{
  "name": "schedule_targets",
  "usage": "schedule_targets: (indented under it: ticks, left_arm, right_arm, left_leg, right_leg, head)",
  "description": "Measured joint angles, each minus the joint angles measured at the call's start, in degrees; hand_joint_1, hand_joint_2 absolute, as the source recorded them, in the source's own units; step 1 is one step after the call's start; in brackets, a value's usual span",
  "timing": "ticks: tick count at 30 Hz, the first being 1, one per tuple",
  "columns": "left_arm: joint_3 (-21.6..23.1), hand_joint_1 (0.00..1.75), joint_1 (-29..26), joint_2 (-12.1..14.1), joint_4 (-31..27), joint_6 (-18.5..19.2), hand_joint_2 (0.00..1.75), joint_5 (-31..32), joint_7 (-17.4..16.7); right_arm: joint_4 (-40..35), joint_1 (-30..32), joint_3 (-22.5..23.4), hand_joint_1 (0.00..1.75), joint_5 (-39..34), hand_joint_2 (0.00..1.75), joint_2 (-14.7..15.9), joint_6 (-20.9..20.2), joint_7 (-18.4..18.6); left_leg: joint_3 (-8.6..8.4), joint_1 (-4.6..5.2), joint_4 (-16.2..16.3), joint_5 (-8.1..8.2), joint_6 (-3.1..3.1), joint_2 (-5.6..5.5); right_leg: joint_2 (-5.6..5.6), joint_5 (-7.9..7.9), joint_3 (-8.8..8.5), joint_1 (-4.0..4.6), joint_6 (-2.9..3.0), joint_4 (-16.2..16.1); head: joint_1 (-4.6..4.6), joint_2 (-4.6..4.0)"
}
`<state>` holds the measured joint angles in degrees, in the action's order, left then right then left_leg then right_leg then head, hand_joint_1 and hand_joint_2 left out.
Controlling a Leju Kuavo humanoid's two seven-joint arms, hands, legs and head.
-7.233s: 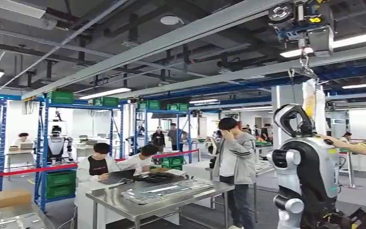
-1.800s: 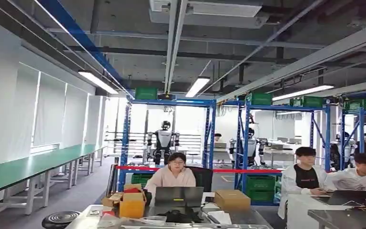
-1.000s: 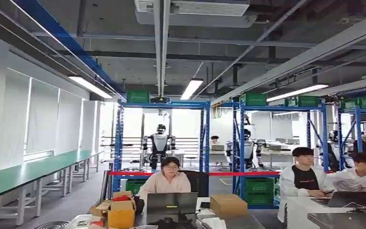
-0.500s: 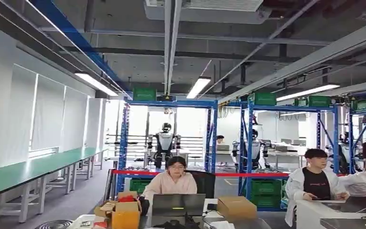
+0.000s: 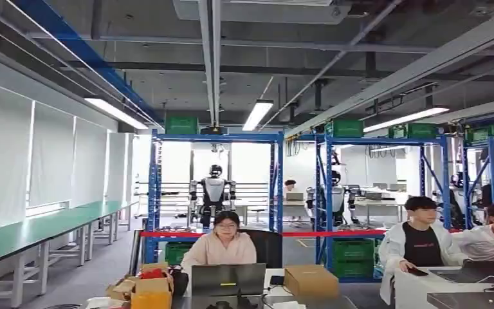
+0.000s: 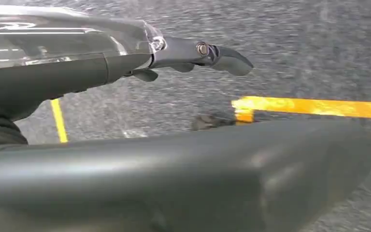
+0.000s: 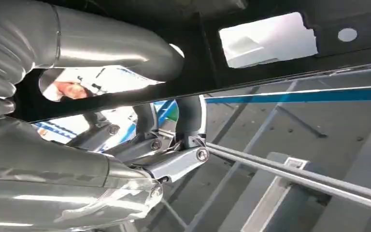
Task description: Take the parts from the cabinet and place them on the table.
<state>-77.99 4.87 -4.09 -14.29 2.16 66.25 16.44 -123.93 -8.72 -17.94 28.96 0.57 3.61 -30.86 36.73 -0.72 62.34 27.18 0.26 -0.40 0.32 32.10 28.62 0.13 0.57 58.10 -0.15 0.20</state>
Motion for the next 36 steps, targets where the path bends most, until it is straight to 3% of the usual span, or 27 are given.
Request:
schedule_targets:
  ticks: [1,2,6,7,8,9,10,11,12,13,15,17,19,21,22,23,26,27,28,29,31,32,33,34,36]
  left_arm:
    - [0.00,0.00,0.06,0.00,0.00,0.00,1.75,0.04,-0.09]
    - [0.00,0.00,0.21,0.00,0.00,0.00,1.75,0.07,-0.11]
    - [0.00,0.00,0.19,0.00,0.00,-0.02,1.75,0.07,-0.09]
    - [0.00,0.00,0.09,0.02,0.00,-0.02,1.75,0.11,-0.09]
    - [0.04,0.00,-0.01,0.07,0.00,-0.02,1.75,0.13,-0.04]
    - [0.04,0.00,0.27,0.17,0.00,-0.13,1.75,0.13,-0.07]
    - [0.04,0.00,0.30,0.15,0.00,-0.13,1.75,0.13,-0.07]
    - [0.04,0.00,0.30,0.15,0.00,-0.11,1.75,0.22,-0.09]
    - [0.04,0.00,0.20,0.15,0.00,-0.13,1.75,0.33,-0.09]
    - [0.04,0.00,0.10,0.15,0.00,-0.13,1.75,0.37,-0.09]
    - [0.07,0.00,0.16,0.15,0.00,-0.13,1.75,0.44,-0.09]
    - [0.09,0.00,0.38,0.13,0.00,-0.17,1.75,0.44,-0.09]
    - [0.11,0.00,0.37,0.15,0.00,-0.17,1.75,0.46,-0.09]
    - [0.15,0.00,0.52,0.15,0.00,-0.17,1.75,0.46,-0.09]
    - [0.18,0.00,0.62,0.15,0.00,-0.17,1.75,0.46,-0.07]
    - [0.26,0.00,0.70,0.13,0.00,-0.13,1.75,0.46,-0.06]
    - [0.26,0.00,0.51,0.20,0.00,-0.17,1.75,0.46,-0.07]
    - [0.26,0.00,0.28,0.22,0.00,-0.17,1.75,0.46,-0.09]
    - [0.26,0.00,0.16,0.22,0.00,-0.17,1.75,0.46,-0.09]
    - [0.26,0.00,0.15,0.22,0.00,-0.17,1.75,0.46,-0.09]
    - [0.26,0.00,0.20,0.31,0.00,-0.17,1.75,0.46,-0.07]
    - [0.26,0.00,0.17,0.28,0.00,-0.15,1.75,0.46,-0.07]
    - [0.26,0.00,0.22,0.28,0.00,-0.17,1.75,0.46,-0.07]
    - [0.26,0.00,0.28,0.31,0.00,-0.17,1.75,0.46,-0.11]
    - [0.28,0.00,0.12,0.31,0.00,-0.17,1.75,0.46,-0.07]
  right_arm:
    - [0.00,0.00,-0.04,1.75,-0.02,1.75,0.00,0.00,0.02]
    - [-0.02,0.09,-0.04,1.75,0.00,1.75,-0.02,0.02,-0.04]
    - [-0.02,0.08,-0.04,1.75,0.00,1.75,-0.02,0.02,-0.04]
    - [-0.04,0.07,-0.04,1.75,-0.02,1.75,-0.02,0.02,0.00]
    - [-0.15,0.05,-0.04,1.75,-0.02,1.75,-0.02,0.04,-0.09]
    - [-0.15,0.03,-0.02,1.75,-0.07,1.75,-0.02,0.04,-0.15]
    - [-0.11,0.10,-0.02,1.75,-0.04,1.75,-0.02,0.04,-0.15]
    - [-0.09,0.14,-0.04,1.75,-0.04,1.75,0.00,0.04,-0.15]
    - [-0.07,0.13,-0.04,1.75,-0.04,1.75,-0.02,0.04,-0.15]
    - [-0.09,0.12,-0.02,1.75,-0.04,1.75,-0.02,0.04,-0.15]
    - [-0.09,0.04,-0.04,1.75,0.02,1.75,-0.02,0.04,-0.15]
    - [-0.02,0.06,-0.02,1.75,0.07,1.75,-0.02,0.07,-0.15]
    - [-0.11,-0.01,-0.02,1.75,0.09,1.75,-0.02,0.13,-0.13]
    - [-0.15,0.01,-0.02,1.75,0.11,1.75,-0.02,0.13,-0.13]
    - [-0.22,0.15,-0.02,1.75,0.11,1.75,-0.13,0.13,-0.15]
    - [-0.24,-0.10,0.00,1.75,0.09,1.75,-0.17,0.17,-0.22]
    - [-0.13,0.13,0.00,1.75,0.11,1.75,-0.20,0.15,-0.22]
    - [-0.09,0.24,0.00,1.75,0.11,1.75,-0.20,0.15,-0.20]
    - [-0.09,0.31,0.02,1.75,0.11,1.75,-0.20,0.15,-0.22]
    - [-0.09,0.33,0.02,1.75,0.11,1.75,-0.20,0.15,-0.20]
    - [-0.09,0.34,0.02,1.75,0.11,1.75,-0.20,0.17,-0.22]
    - [-0.07,0.32,0.02,1.75,0.11,1.75,-0.20,0.24,-0.22]
    - [-0.11,0.32,0.00,1.75,0.13,1.75,-0.20,0.28,-0.11]
    - [-0.18,0.40,0.00,1.75,0.11,1.75,-0.20,0.33,-0.15]
    - [-0.18,0.39,-0.02,1.75,0.13,1.75,-0.20,0.33,-0.15]
  left_leg:
    - [-0.93,0.24,-1.90,0.78,0.18,0.06]
    - [-0.74,0.38,-1.76,0.91,0.47,0.06]
    - [-0.68,0.38,-1.77,0.85,0.51,0.05]
    - [-0.70,0.58,-1.90,1.00,0.82,-0.08]
    - [-1.99,-0.07,-2.89,1.30,1.37,-0.10]
    - [-3.11,-0.29,-3.31,1.98,1.87,-0.08]
    - [-3.38,-0.35,-3.30,2.33,1.86,-0.08]
    - [-3.78,-0.38,-3.30,2.68,1.83,-0.10]
    - [-4.47,-0.42,-3.30,3.18,1.77,-0.11]
    - [-5.22,-0.46,-3.31,3.69,1.65,-0.17]
    - [-6.98,-0.50,-3.35,4.88,1.24,-0.32]
    - [-7.53,-0.34,-3.62,5.43,0.65,-0.34]
    - [-7.39,-0.52,-4.14,5.50,0.13,-0.23]
    - [-7.69,-0.29,-4.54,5.74,-0.40,-0.07]
    - [-7.91,-0.20,-4.24,6.20,-0.54,0.30]
    - [-6.74,-0.07,-1.91,7.22,-0.59,0.28]
    - [1.11,0.02,10.84,11.46,-0.58,0.27]
    - [3.18,-0.01,13.42,11.21,-0.63,0.27]
    - [3.55,-0.09,12.74,9.34,-0.70,0.28]
    - [2.81,-0.24,9.65,6.17,-0.77,0.28]
    - [-0.14,-0.53,0.33,-0.60,-0.82,0.35]
    - [-0.43,-0.24,0.44,0.17,-0.78,0.32]
    - [-1.40,-0.30,-1.41,1.24,-0.40,0.31]
    - [-1.13,-0.22,-1.49,1.69,0.16,0.12]
    - [-1.29,-0.14,-1.63,1.98,0.71,0.01]
  right_leg:
    - [0.09,0.16,0.36,-0.01,-0.32,0.06]
    - [0.09,0.29,0.69,-0.06,-0.63,0.04]
    - [0.08,0.29,0.71,-0.06,-0.64,0.01]
    - [0.01,0.44,0.57,-0.18,-0.89,-0.28]
    - [-0.04,1.49,0.10,-0.11,-1.84,0.60]
    - [-0.10,4.81,6.00,-0.45,-2.74,10.54]
    - [-0.11,5.96,8.81,-0.57,-2.92,14.67]
    - [-0.13,6.02,11.16,-0.68,-3.05,17.62]
    - [-0.13,4.31,12.30,-0.74,-3.15,17.64]
    - [-0.13,1.64,11.86,-0.74,-3.15,15.20]
    - [-0.12,-5.87,8.67,-0.69,-2.68,4.98]
    - [0.02,-6.07,7.71,0.01,-1.93,2.98]
    - [-0.07,-4.94,7.51,0.18,-1.05,2.21]
    - [-0.04,-4.25,6.83,-0.11,-0.46,0.57]
    - [-0.12,-4.35,5.61,-0.42,-0.40,-0.40]
    - [-0.24,-4.15,5.00,-0.39,-0.09,-0.89]
    - [-0.33,-3.33,4.13,-0.27,0.42,-0.95]
    - [-0.23,-2.95,3.68,-0.28,0.42,-0.92]
    - [-0.12,-2.54,3.08,-0.30,0.34,-0.92]
    - [-0.05,-1.98,2.31,-0.33,0.15,-0.89]
    - [-0.07,-0.59,0.72,-0.36,-0.44,-0.65]
    - [-0.02,-0.10,0.60,-0.01,-0.98,-0.42]
    - [0.14,0.08,0.84,0.01,-1.30,-0.06]
    - [0.09,0.10,1.09,-0.04,-1.36,-0.09]
    - [-0.03,0.32,0.79,-0.13,-1.73,-0.48]
  head:
    - [0.02,0.07]
    - [0.06,0.07]
    - [0.06,0.07]
    - [0.06,0.04]
    - [0.04,0.07]
    - [0.04,0.02]
    - [0.04,0.02]
    - [0.04,0.02]
    - [0.04,0.00]
    - [0.04,0.00]
    - [0.04,0.00]
    - [0.02,0.00]
    - [0.00,0.04]
    - [0.02,0.04]
    - [0.00,0.07]
    - [0.02,0.02]
    - [0.02,0.02]
    - [0.02,0.00]
    - [0.02,0.02]
    - [0.02,0.00]
    - [0.02,0.00]
    - [0.00,0.00]
    - [-0.05,0.06]
    - [-0.02,0.07]
    - [-0.02,0.04]
